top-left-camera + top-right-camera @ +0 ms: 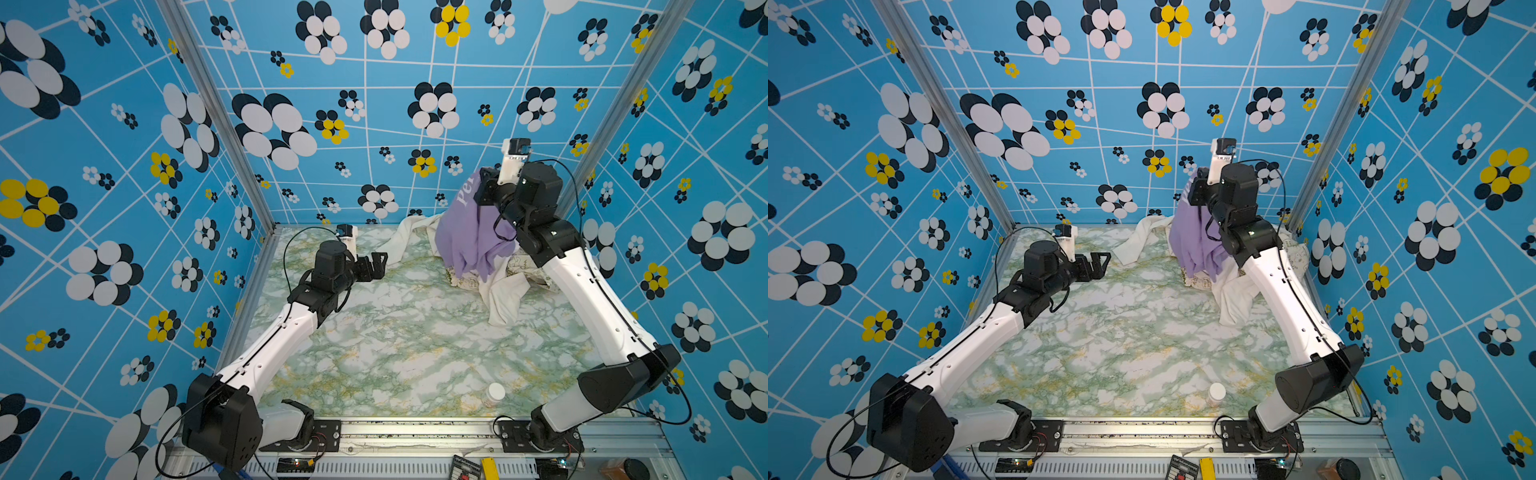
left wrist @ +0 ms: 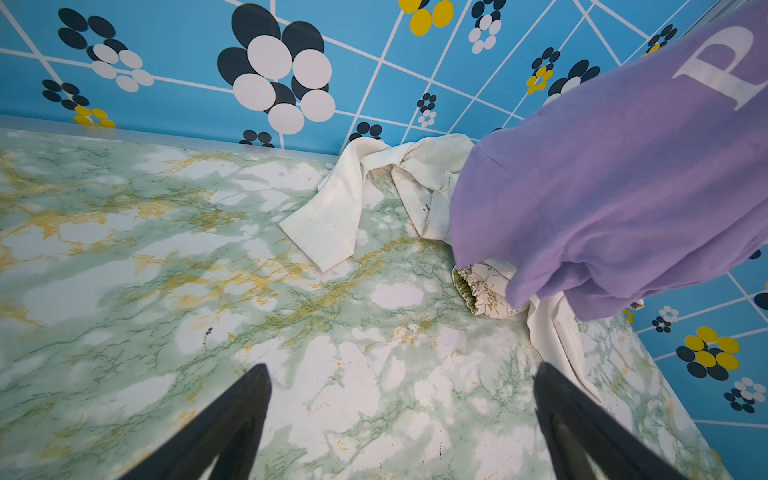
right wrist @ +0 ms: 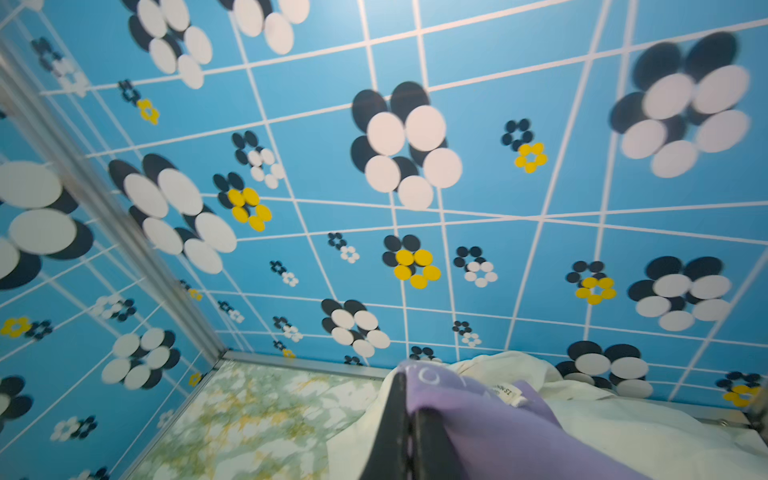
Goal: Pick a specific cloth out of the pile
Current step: 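Lift the purple shirt and carry it toward the left gripper, then grasp the purple shirt with the left gripper while the right gripper releases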
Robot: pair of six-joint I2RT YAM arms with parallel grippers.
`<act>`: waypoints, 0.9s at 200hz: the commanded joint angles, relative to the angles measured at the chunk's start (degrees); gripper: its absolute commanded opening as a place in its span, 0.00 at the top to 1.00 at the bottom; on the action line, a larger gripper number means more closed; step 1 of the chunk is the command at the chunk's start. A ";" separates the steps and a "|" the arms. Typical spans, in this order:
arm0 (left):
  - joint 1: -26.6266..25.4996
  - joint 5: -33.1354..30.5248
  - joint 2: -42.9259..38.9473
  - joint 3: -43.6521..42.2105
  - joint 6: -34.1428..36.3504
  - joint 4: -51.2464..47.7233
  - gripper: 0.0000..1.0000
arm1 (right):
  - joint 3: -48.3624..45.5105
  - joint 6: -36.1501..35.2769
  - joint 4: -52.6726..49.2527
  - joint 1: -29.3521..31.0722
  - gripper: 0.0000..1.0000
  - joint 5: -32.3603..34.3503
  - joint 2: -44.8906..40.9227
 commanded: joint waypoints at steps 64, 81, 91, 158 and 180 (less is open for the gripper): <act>-0.50 -0.74 -1.46 0.68 0.56 -0.23 0.00 | 6.78 -13.04 -19.88 6.24 0.28 -13.04 8.61; -0.58 -0.19 -0.70 1.54 0.95 -0.66 0.00 | 6.60 -14.73 -21.03 6.24 0.22 -10.78 8.37; -0.82 0.16 -0.03 2.39 1.43 -1.21 0.01 | 6.42 -15.44 -21.49 6.24 0.21 -9.27 8.18; -5.40 -0.12 12.58 14.88 0.24 -12.99 0.03 | 3.63 -10.76 -21.07 4.28 0.14 -6.16 7.21; -6.34 -1.23 17.71 18.18 -4.67 -16.88 0.04 | 1.99 -8.25 -19.87 3.11 0.14 -5.87 6.26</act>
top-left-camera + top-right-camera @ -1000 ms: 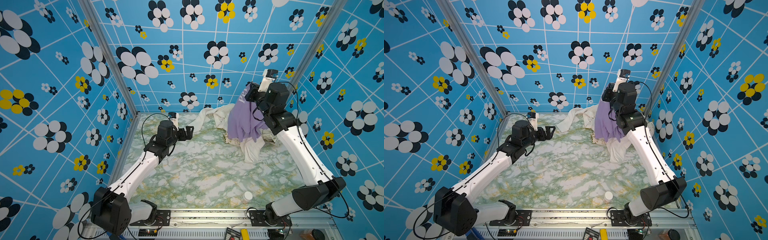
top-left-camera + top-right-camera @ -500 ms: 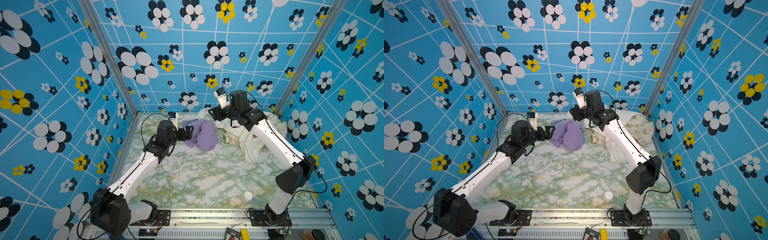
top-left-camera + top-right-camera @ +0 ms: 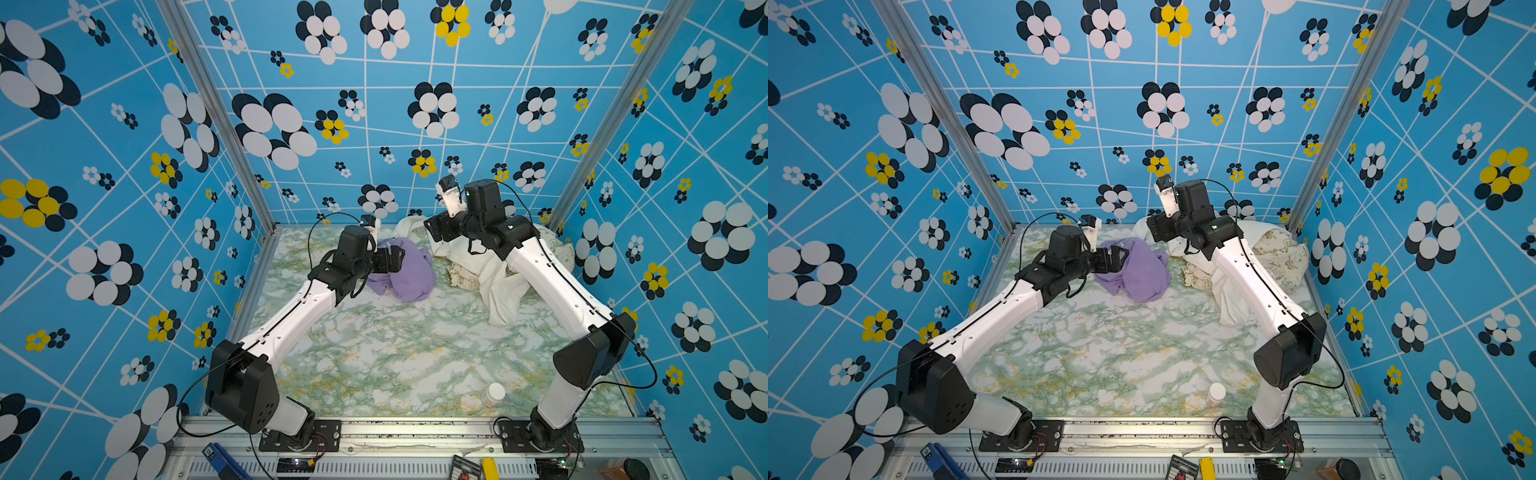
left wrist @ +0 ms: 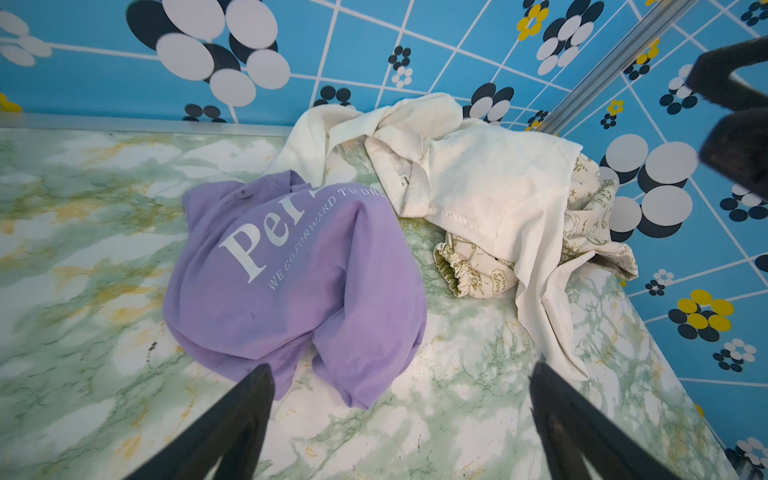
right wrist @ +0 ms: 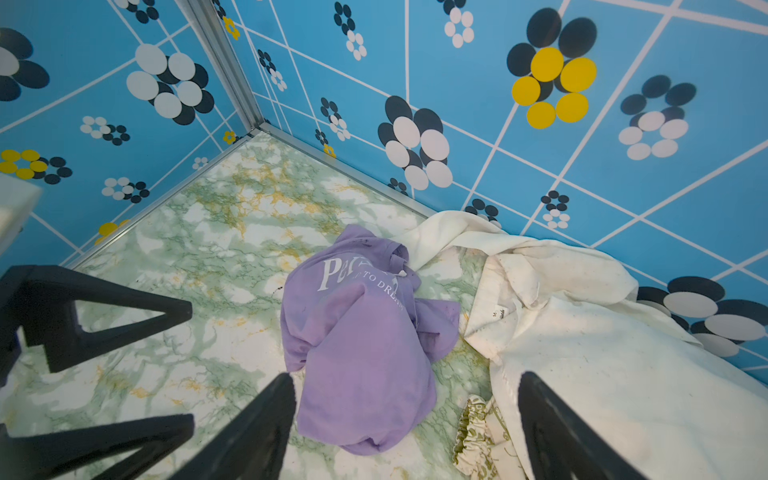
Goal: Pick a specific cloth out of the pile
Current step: 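Grasp the purple shirt with the left gripper while the right gripper releases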
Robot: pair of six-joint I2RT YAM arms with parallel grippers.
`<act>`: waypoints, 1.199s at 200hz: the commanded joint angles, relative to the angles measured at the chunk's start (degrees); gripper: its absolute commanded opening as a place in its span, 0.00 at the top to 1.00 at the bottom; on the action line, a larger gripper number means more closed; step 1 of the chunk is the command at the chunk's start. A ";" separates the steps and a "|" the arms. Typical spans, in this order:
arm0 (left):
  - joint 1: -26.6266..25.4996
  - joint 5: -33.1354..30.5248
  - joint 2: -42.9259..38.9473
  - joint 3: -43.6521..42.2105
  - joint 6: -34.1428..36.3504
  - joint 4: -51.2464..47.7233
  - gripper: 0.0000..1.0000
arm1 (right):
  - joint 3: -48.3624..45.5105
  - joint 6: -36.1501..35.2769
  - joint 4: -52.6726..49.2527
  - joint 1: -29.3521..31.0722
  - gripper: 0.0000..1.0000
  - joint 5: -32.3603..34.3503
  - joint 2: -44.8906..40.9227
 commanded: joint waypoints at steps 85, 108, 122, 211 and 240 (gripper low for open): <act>-1.04 5.75 18.50 8.03 -22.34 -10.45 0.17 | -8.36 10.67 2.14 -5.15 0.11 2.79 -7.31; -0.88 7.11 19.93 8.74 -24.93 -11.99 0.18 | -9.27 11.98 2.30 -5.51 0.10 2.80 -7.56; -0.62 7.62 21.18 8.51 -26.98 -13.36 0.21 | -9.63 12.57 2.27 -5.55 0.09 2.62 -7.53; 0.81 16.03 27.36 7.98 -35.21 -12.27 0.43 | -11.99 15.71 3.57 -5.63 0.01 2.62 -8.05; 1.10 17.50 28.84 8.00 -36.37 -11.68 0.67 | -12.36 16.08 4.08 -5.62 0.01 2.88 -8.15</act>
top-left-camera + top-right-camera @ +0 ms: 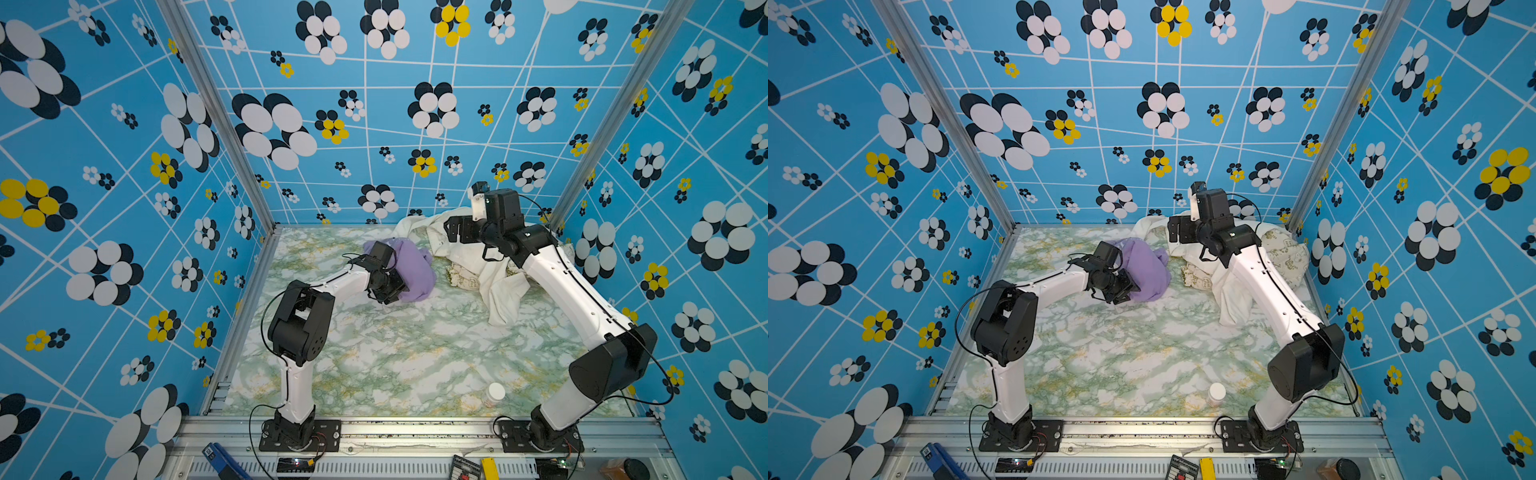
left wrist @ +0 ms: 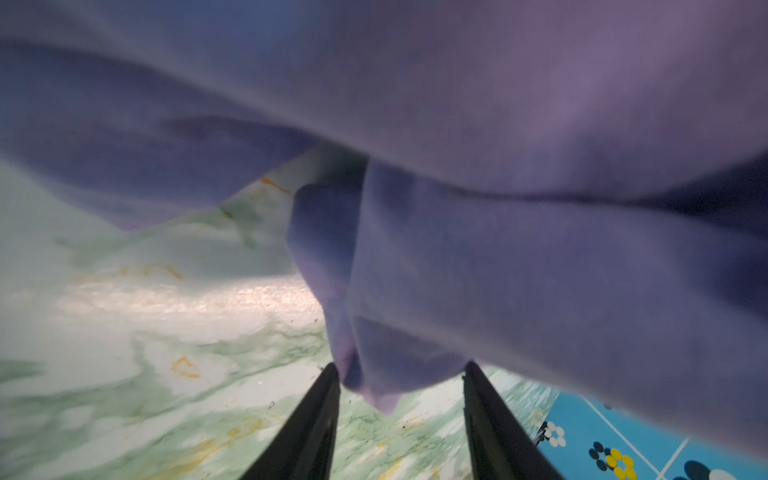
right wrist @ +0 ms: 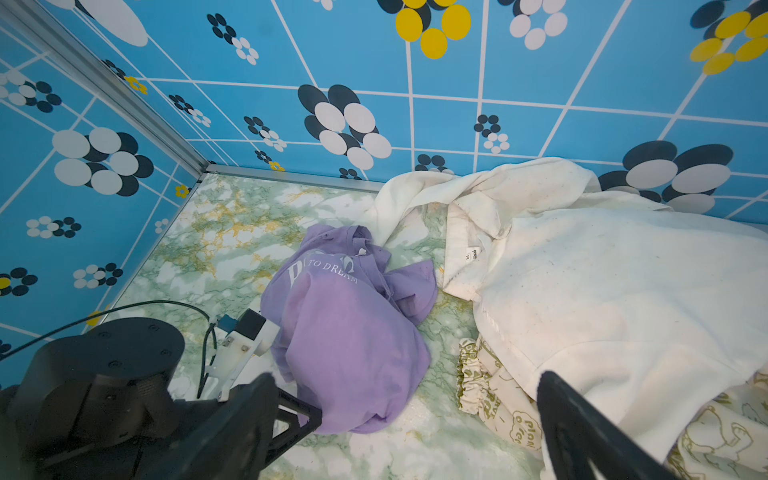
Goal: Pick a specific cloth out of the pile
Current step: 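Grasp the purple shirt with the left gripper while the right gripper releases, then lift the purple shirt high with the left gripper toward the far corner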
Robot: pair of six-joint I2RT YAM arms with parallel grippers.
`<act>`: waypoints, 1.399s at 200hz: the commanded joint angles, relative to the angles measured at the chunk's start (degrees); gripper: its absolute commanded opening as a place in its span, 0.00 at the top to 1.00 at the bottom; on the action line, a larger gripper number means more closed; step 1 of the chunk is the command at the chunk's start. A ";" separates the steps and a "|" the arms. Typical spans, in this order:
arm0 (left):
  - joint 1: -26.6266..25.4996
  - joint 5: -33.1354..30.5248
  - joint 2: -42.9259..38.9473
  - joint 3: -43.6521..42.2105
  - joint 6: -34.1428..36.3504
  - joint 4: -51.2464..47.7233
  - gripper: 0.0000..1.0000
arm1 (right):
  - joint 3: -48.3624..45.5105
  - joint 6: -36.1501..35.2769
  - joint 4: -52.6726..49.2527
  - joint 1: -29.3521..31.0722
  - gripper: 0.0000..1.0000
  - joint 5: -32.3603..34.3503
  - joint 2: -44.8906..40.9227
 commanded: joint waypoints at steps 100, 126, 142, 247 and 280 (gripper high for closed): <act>6.87 -4.93 -11.31 4.12 3.36 4.51 1.00 | -2.86 0.83 3.59 -0.45 0.01 1.91 -2.17; 10.30 -6.46 -14.58 9.29 5.40 4.86 1.00 | -4.13 0.21 6.47 -0.44 0.01 2.08 -3.09; 12.37 -8.00 -15.92 13.24 7.06 4.28 1.00 | -4.68 -0.17 7.82 -0.47 0.01 2.51 -3.55; 26.37 -19.36 -0.39 70.27 21.45 -20.04 1.00 | -3.82 -1.21 10.06 -0.79 0.01 2.63 -2.66; 30.45 -18.63 5.49 83.03 16.90 -17.28 1.00 | -3.42 -1.09 10.99 -0.97 0.01 2.39 -2.30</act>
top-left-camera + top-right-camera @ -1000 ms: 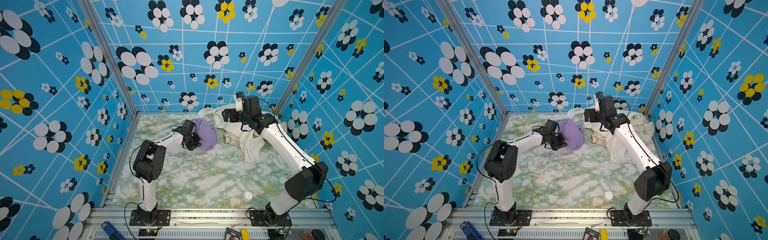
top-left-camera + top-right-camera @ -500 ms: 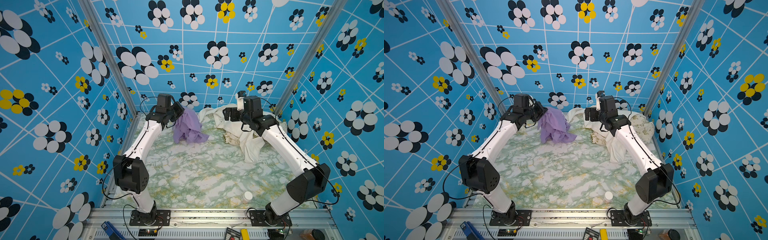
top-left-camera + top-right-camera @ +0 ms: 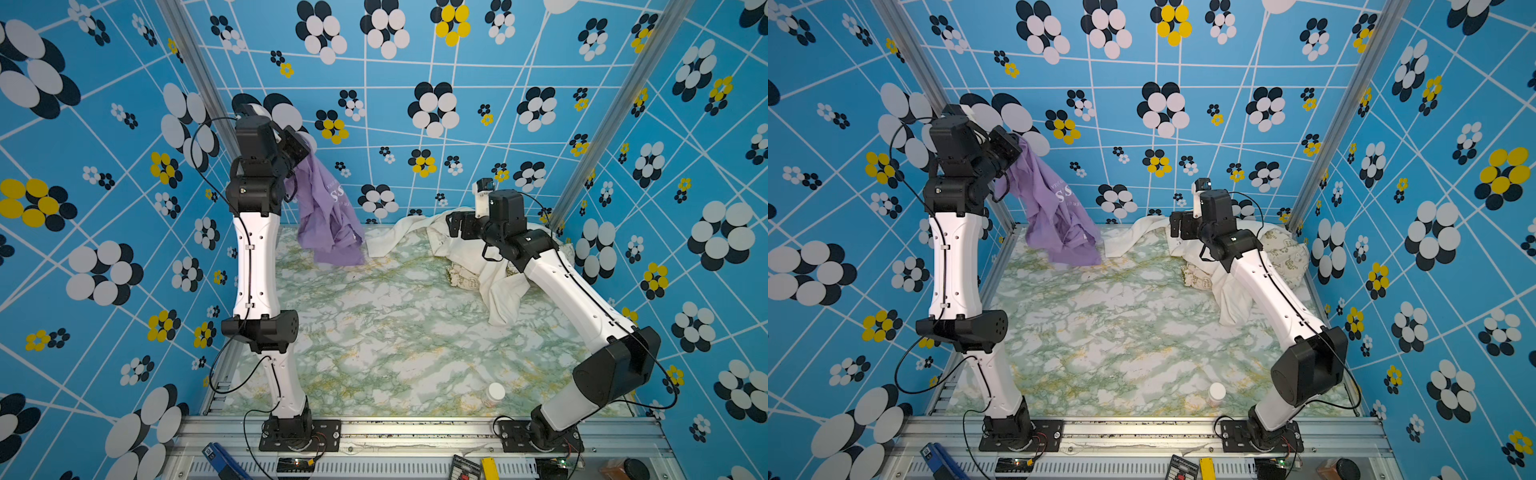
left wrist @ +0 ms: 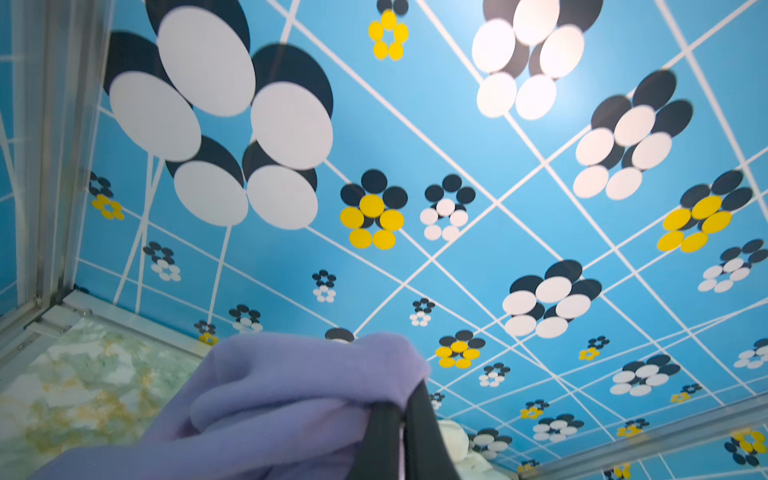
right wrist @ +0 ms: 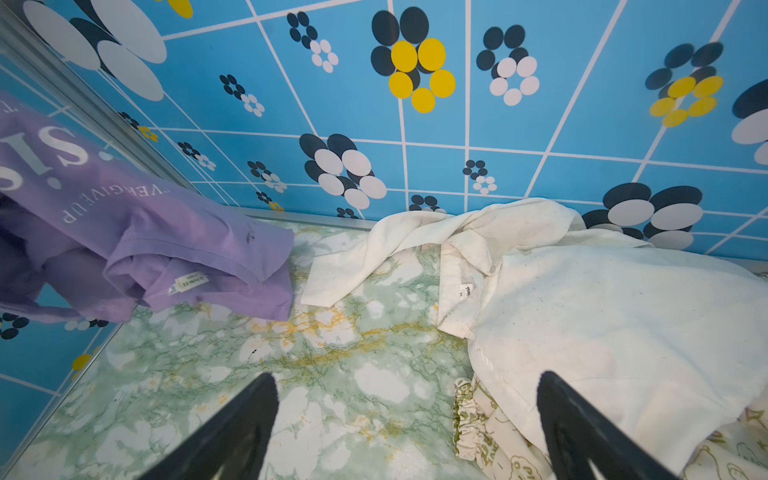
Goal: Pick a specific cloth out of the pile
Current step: 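Lift the purple shirt high with the left gripper toward the far corner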
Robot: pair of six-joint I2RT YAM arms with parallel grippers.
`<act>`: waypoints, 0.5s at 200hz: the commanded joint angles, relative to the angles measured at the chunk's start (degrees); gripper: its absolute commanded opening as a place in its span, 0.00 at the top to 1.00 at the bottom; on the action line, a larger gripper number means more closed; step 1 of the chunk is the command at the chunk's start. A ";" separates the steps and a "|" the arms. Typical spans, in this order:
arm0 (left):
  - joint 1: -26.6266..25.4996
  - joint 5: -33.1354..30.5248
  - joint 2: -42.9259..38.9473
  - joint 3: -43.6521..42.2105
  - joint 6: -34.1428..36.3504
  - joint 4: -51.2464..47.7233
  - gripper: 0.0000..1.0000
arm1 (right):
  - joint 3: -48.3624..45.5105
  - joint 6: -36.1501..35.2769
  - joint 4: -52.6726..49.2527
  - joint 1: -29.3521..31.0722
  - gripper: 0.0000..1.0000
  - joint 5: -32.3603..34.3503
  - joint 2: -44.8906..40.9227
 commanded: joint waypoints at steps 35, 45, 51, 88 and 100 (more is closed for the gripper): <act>3.72 1.22 2.80 4.46 -3.09 3.12 1.00 | 1.21 -1.06 2.35 -0.64 0.01 0.69 -0.33; 3.66 2.65 3.06 4.27 -3.38 2.93 1.00 | 1.24 -1.16 2.43 -0.64 0.01 0.61 -0.21; 3.59 3.48 3.22 4.26 -3.65 2.75 1.00 | 1.24 -1.15 2.44 -0.73 0.01 0.69 -0.16; 3.29 8.16 4.29 4.23 -5.06 2.88 1.00 | 1.84 -1.01 2.53 -0.82 0.01 -0.01 0.52; 3.27 8.51 4.38 4.21 -4.86 2.39 1.00 | 2.16 -0.94 2.45 -0.81 0.01 -0.29 0.80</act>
